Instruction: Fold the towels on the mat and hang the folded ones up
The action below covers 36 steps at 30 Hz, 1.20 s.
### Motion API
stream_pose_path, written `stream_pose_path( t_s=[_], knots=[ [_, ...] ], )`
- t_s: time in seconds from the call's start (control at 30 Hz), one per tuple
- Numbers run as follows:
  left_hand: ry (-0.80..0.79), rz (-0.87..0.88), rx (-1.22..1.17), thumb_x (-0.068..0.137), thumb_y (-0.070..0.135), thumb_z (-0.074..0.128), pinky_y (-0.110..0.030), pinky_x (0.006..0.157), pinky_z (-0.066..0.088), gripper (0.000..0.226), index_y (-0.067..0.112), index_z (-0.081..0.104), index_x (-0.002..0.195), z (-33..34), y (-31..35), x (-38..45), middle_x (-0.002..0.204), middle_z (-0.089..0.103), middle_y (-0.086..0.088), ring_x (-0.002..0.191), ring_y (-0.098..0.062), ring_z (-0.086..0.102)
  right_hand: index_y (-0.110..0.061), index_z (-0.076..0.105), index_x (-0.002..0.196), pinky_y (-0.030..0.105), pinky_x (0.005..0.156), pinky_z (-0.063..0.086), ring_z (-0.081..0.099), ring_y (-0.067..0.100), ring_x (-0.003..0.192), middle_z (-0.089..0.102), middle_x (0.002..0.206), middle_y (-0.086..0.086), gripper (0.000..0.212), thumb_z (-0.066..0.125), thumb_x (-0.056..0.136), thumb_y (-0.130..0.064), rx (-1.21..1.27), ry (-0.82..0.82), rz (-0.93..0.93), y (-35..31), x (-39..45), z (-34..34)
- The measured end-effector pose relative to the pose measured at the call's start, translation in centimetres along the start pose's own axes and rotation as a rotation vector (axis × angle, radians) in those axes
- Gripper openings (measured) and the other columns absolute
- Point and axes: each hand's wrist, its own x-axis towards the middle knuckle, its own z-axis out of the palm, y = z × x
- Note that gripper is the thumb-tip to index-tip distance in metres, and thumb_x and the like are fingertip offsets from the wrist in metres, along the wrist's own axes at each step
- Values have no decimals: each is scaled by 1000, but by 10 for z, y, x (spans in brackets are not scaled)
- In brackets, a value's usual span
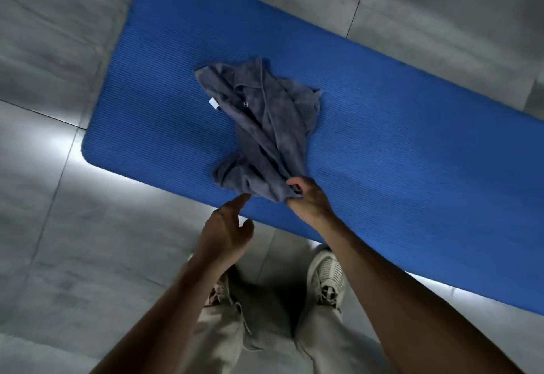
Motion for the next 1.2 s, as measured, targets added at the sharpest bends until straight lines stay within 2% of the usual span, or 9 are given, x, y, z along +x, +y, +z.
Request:
stream_pose_path(
  t_s=[0.1,0.33,0.47,0.63,0.77,0.9,1.0,1.1,1.2],
  knots=[
    [18,-45,-14,89,15,59,-42,103,42,55,24,44,142,-2,-20,22,137,53,-5,129,-23,48,-24,53,132,39,102,42,39,21,133,37,146,0,64,77,73,-28,-244,-207,-56,-2,37,19],
    [38,-5,-44,80,29,54,-41,97,47,52,20,56,131,-41,6,21,122,63,-10,114,-27,58,-8,69,92,27,78,52,61,7,79,67,83,-2,17,72,79,2,310,-231,-56,-42,-9,1],
    [-47,137,-44,69,34,53,-41,82,54,35,42,62,101,-79,56,-6,96,72,1,94,-24,67,-17,60,84,23,74,45,52,2,73,58,77,-7,27,67,80,8,478,-291,-195,-108,-92,-66],
    [-156,393,47,65,49,60,-29,95,47,76,48,38,137,-138,148,-68,128,55,19,113,-4,56,-12,67,102,18,84,45,59,2,91,66,96,-8,20,67,86,2,579,-303,-365,-179,-196,-178],
    [-128,594,68,74,41,63,-34,91,52,64,43,43,134,-187,219,-129,122,63,9,110,-17,62,-13,63,124,15,89,39,55,0,99,62,100,-18,44,66,85,8,533,-235,-467,-228,-288,-274],
    [-169,711,77,67,37,66,-41,65,52,22,21,63,83,-224,292,-191,78,59,3,73,-19,59,-10,60,127,18,84,40,53,4,89,58,91,-9,57,60,79,21,461,-227,-514,-264,-394,-352],
    [-168,795,104,65,48,68,-41,54,42,40,15,49,56,-243,329,-233,66,45,-4,59,-18,47,-10,56,122,19,73,42,54,8,81,60,87,-1,53,62,79,21,470,-196,-469,-271,-462,-399],
    [-213,897,151,59,56,78,-32,50,27,57,16,37,54,-252,371,-284,58,32,4,53,-6,30,-15,60,109,16,69,44,58,5,75,63,78,-8,35,74,81,1,458,-131,-318,-259,-514,-429],
    [-308,964,245,66,37,83,-26,51,24,50,23,35,61,-250,403,-333,56,35,11,53,-5,29,-15,68,85,14,65,43,56,2,70,64,74,-5,9,77,81,-15,432,73,-242,-236,-558,-447]
  ],
)
